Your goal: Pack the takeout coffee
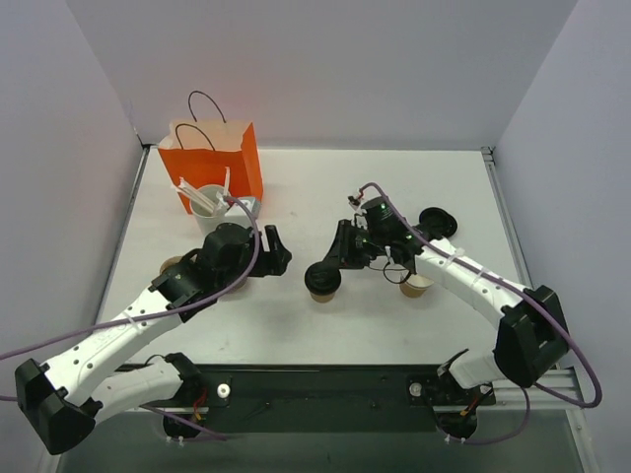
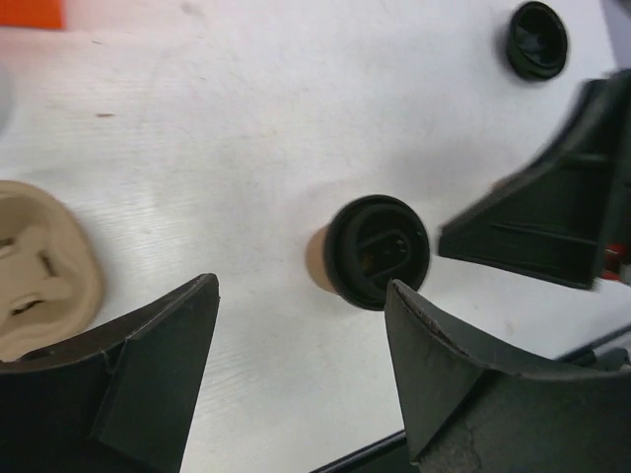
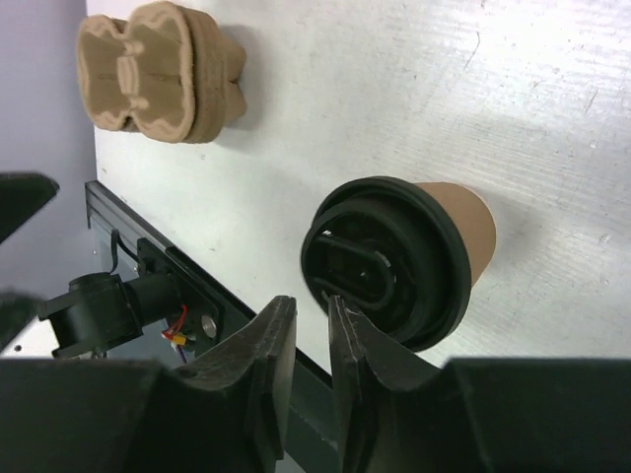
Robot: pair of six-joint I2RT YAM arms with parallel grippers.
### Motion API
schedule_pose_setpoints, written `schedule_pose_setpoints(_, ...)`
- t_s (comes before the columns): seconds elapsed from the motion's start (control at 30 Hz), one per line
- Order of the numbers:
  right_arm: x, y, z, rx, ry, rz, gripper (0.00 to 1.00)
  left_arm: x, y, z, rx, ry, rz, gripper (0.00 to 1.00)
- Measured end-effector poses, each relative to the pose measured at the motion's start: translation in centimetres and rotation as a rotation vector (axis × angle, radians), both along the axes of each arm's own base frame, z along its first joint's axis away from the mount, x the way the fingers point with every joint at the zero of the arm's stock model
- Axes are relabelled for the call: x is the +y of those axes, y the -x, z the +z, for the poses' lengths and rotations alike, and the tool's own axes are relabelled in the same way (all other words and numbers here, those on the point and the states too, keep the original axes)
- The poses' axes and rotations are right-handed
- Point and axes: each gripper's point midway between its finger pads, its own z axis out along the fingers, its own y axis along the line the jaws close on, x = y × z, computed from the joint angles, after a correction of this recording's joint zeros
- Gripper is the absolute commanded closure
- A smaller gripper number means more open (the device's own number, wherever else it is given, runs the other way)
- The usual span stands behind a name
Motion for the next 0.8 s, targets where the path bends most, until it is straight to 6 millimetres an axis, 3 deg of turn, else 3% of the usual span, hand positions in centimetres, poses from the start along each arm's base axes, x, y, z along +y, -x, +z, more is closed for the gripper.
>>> schedule_pose_setpoints(0.13,-1.3,0.7,2.8,-0.083,0.017,0.0,0.49,3.7,-1.0,1.4,-0.019,-0.095,0.105,0.24)
schedule_pose_setpoints(0.17,-1.8,0.9,3.2,-0.109,0.037,-0.004,0.34,5.0,-1.4,1.6,-0.021,-0.127,0.142,0.24)
schedule_pose_setpoints(0.23,-3.0,1.3,3.6,-0.156,0.096,-0.02,0.22,7.2,-2.0,2.1,-0.021,-0.176,0.206,0.24)
schedule_pose_setpoints(0.33,-4.1,1.9,3.1,-0.223,0.213,-0.002,0.16,9.7,-2.3,2.3,-0.017,-0.241,0.262,0.23)
schedule_pose_setpoints(0.37,-4.2,2.2,2.8,-0.245,0.253,0.015,0.11,10.0,-2.1,2.2,-0.012,-0.258,0.262,0.22)
schedule_pose_setpoints(0.5,-3.7,2.8,2.2,-0.309,0.385,0.091,0.08,10.5,-1.0,1.0,-0.003,-0.291,0.219,0.13)
schedule_pose_setpoints(0.7,-1.8,1.4,1.5,-0.363,0.497,0.155,0.04,11.4,2.6,-3.1,0.027,-0.29,0.132,0.05)
schedule_pose_setpoints(0.8,-0.9,0.6,0.7,-0.37,0.543,0.179,0.04,11.3,3.4,-2.4,-0.01,-0.252,0.104,0.04)
